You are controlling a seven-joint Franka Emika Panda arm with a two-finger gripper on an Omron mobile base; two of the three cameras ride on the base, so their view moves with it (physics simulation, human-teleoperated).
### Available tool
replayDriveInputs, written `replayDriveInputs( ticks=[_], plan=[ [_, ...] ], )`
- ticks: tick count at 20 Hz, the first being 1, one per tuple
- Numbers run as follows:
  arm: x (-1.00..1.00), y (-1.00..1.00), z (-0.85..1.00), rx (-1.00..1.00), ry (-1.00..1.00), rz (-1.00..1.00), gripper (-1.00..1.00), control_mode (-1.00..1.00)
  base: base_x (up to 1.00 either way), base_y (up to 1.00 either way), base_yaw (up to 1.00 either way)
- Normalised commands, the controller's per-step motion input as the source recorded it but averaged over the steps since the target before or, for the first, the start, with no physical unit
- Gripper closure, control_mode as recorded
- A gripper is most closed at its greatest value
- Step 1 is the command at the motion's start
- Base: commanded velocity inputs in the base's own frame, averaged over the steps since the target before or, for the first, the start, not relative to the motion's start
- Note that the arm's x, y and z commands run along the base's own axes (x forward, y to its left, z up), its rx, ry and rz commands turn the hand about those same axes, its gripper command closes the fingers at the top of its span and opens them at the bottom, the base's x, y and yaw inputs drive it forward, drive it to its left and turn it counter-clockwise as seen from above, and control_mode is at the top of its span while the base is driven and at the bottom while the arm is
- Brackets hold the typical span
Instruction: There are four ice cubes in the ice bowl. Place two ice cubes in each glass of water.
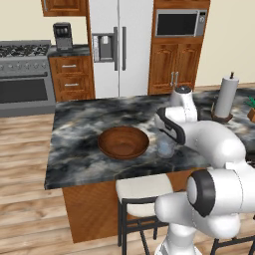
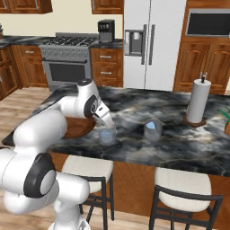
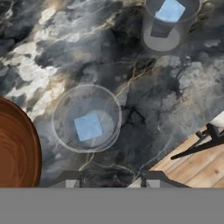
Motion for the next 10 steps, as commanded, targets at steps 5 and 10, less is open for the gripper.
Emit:
replayDriveInputs(
  ticks=[5,10],
  plan=[
    [0.22,0.00,-0.05,0.00,0.03,0.00,1.00,-1.00,0.00,0.00,0.00],
    [0.14,0.00,-0.22,0.00,0.00,0.00,1.00,-1.00,0.00,0.00,0.00]
  ],
)
